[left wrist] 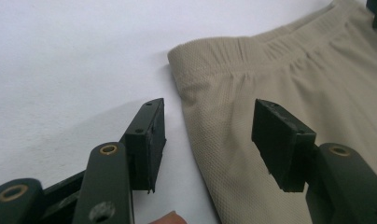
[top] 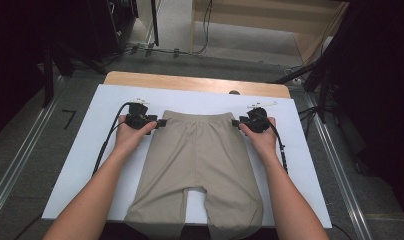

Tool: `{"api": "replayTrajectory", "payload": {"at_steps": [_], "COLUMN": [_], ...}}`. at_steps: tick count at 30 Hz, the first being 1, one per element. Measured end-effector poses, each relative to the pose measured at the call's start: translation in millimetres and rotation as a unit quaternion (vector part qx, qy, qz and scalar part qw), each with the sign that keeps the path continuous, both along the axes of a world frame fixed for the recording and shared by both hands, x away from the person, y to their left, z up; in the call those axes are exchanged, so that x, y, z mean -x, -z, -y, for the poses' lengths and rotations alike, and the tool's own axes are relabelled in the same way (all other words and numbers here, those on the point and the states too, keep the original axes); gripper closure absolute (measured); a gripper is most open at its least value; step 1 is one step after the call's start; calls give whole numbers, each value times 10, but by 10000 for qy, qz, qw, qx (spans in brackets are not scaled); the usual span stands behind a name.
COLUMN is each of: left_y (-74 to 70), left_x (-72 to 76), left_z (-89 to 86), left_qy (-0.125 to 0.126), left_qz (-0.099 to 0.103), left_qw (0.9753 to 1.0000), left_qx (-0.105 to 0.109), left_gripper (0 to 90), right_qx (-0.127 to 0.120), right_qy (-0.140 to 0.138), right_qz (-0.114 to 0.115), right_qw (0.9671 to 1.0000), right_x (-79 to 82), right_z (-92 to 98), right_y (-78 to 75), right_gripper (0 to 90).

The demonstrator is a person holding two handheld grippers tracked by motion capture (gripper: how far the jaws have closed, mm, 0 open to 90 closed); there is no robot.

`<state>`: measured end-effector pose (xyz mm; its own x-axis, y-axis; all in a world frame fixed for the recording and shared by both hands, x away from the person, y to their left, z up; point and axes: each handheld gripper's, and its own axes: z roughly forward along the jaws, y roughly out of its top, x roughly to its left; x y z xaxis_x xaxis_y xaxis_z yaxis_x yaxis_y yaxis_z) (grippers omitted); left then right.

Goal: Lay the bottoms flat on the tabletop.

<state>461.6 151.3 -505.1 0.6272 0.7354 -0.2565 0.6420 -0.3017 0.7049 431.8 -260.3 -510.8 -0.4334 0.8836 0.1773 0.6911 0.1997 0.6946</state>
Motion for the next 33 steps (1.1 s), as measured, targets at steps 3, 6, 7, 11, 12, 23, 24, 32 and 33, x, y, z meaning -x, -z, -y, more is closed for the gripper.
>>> {"api": "replayTrajectory", "payload": {"at_steps": [3,6,7,11,12,23,24,32,33], "left_y": [-6,-10,-10,-29,-28,-252,-260,-215,-216], "left_x": [-13,-5,4,1,-20,-495,-553,-936,-978], "left_z": [39,95,119,171,156,166,178,239,264], "left_qy": [-55,-45,63,-33,-48,-183,-202,-457,-549], "left_qz": [-38,-55,-57,114,81,341,365,324,302], "left_qw": [10000,9999,9999,9982,9982,9988,9986,9981,9977], "left_qx": [-15,-80,-134,-596,-584,-292,-333,-256,-278], "left_gripper": [432,517,553,758,837,900,900,900,900], "right_qx": [212,343,408,374,380,478,509,521,603], "right_qy": [28,86,101,-39,-46,21,62,408,433], "right_qz": [-67,18,40,-17,-25,206,249,327,357], "right_qw": [9997,9994,9991,9993,9993,9986,9984,9973,9966], "right_x": [-70,-75,-73,-84,-95,-405,-458,-818,-851], "right_z": [-88,-162,-175,-153,-132,-64,-60,-18,-38], "right_y": [35,59,57,51,51,-187,-213,-221,-214], "right_gripper": [497,566,587,737,784,864,864,867,867]}}
